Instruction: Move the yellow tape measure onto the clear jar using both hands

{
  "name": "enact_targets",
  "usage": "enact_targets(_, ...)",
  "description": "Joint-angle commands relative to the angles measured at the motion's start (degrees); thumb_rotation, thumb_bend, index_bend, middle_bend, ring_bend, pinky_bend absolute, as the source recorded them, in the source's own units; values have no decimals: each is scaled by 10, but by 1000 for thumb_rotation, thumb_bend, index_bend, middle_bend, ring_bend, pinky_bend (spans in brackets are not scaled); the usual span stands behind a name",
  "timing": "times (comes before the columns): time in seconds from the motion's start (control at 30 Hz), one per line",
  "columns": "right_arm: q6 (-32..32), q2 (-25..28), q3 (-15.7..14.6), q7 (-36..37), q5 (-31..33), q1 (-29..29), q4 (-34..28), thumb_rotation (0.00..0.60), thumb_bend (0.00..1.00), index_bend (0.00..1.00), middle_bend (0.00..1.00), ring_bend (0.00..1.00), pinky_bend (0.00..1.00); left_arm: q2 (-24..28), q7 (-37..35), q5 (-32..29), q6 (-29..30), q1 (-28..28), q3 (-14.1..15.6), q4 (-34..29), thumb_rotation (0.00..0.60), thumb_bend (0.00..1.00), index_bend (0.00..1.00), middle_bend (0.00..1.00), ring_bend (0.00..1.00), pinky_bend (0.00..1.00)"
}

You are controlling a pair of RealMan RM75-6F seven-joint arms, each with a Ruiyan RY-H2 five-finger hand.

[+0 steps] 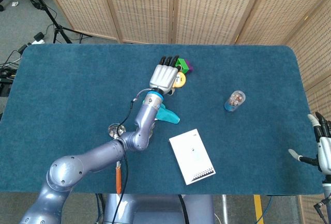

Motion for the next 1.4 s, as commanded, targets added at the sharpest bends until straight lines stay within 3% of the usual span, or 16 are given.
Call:
enact_targets(0.03, -1, 0, 1, 4, 1, 0, 3, 600, 105, 0, 0, 0, 0, -33, -10, 1, -28, -28, -8, 48, 600, 434, 745, 0, 0, 0)
enact_targets(0.37, -12, -2, 5, 23, 11, 1, 18, 600, 105, 0, 0, 0, 0, -89, -35, 24, -71, -75, -16, 146, 600, 422, 745, 0, 0, 0)
enact_targets(0.57, -17, -5, 6, 30, 13, 3, 26, 600, 102, 0, 0, 0, 0, -124, -44, 95, -55, -92, 22, 210, 600, 397, 737, 0, 0, 0)
enact_targets(0.8, -21, -10, 7, 33, 12, 5, 35, 600, 102, 0, 0, 0, 0, -153, -115, 191, -26, -84, 67, 260, 600, 353, 622, 0, 0, 0)
enact_targets(1.13, -9, -17, 9, 35, 6, 3, 40, 600, 100, 0, 0, 0, 0, -167, -159, 222, -49, -74, 55, 292, 579, 129, 436, 0, 0, 0)
enact_targets(1.4, -6, -19, 10, 37, 6, 3, 44, 600, 98, 0, 0, 0, 0, -173, -164, 234, -50, -70, 44, 301, 521, 59, 327, 0, 0, 0)
